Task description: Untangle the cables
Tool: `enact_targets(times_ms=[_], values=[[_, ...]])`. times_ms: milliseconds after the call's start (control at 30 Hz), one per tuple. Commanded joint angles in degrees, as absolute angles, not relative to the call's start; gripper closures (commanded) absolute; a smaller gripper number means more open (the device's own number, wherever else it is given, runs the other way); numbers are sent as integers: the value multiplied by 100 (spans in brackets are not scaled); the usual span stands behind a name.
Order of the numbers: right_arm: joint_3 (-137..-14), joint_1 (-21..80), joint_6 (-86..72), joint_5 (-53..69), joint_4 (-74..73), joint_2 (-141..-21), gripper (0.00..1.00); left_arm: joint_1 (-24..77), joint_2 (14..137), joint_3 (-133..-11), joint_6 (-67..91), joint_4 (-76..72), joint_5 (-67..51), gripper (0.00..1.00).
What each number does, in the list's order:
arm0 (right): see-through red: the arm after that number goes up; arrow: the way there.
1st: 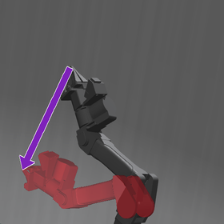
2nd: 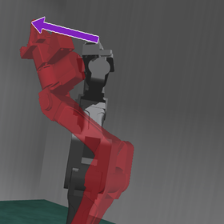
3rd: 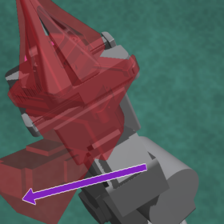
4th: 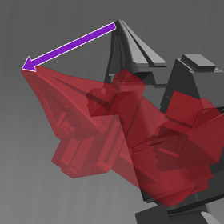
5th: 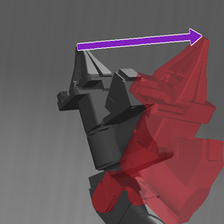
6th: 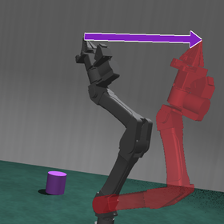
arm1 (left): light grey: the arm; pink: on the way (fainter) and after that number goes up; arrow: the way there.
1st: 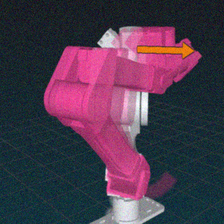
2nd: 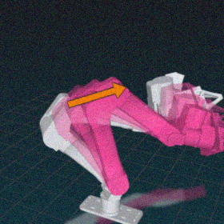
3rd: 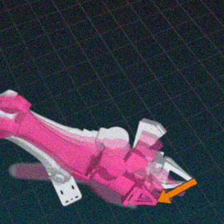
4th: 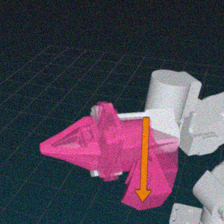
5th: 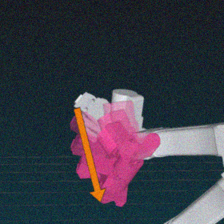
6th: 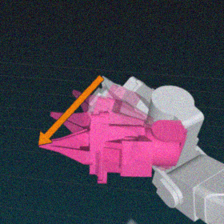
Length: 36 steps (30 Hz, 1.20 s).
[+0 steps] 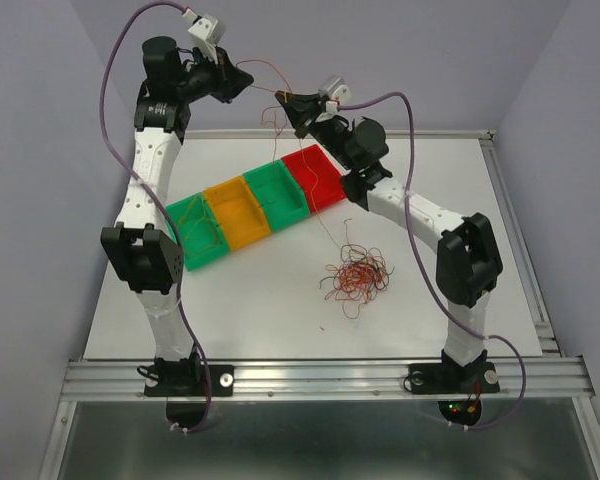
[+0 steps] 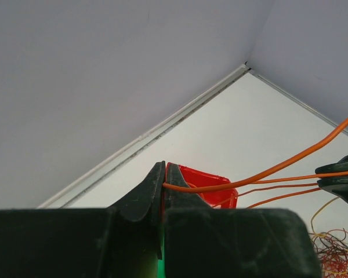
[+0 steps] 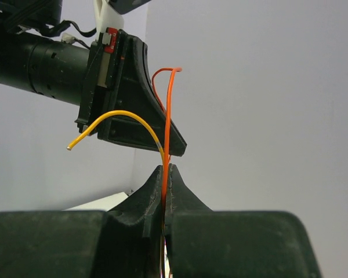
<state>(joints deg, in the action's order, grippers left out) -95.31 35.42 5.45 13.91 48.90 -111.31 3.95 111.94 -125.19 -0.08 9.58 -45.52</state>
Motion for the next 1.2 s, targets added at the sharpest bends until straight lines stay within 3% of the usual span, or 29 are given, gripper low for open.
enact_targets(times_ms=[0, 300, 533, 700, 933, 1167], values=[[-9441, 3428, 255, 1714, 5888, -10952, 99, 272, 11136, -12131, -325, 712, -4342, 97], [-7648, 3428, -526, 1802, 6459, -10635, 99, 272, 10925, -10688, -984, 677, -3982, 100], [-6795, 3428, -1273, 1530, 7110, -11056, 99, 334, 10872, -10143, -1361, 694, -3464, 100], [-6618, 3384, -1959, 1046, 7110, -11652, 99, 501, 10960, -9940, -1600, 799, -2681, 100], [-7128, 3340, -2803, 1942, 7014, -12252, 99, 536, 10829, -9739, -1547, 704, -2277, 100], [-7277, 3340, -2918, 1241, 5963, -12340, 99, 773, 10713, -9650, -1854, 738, -1671, 100]])
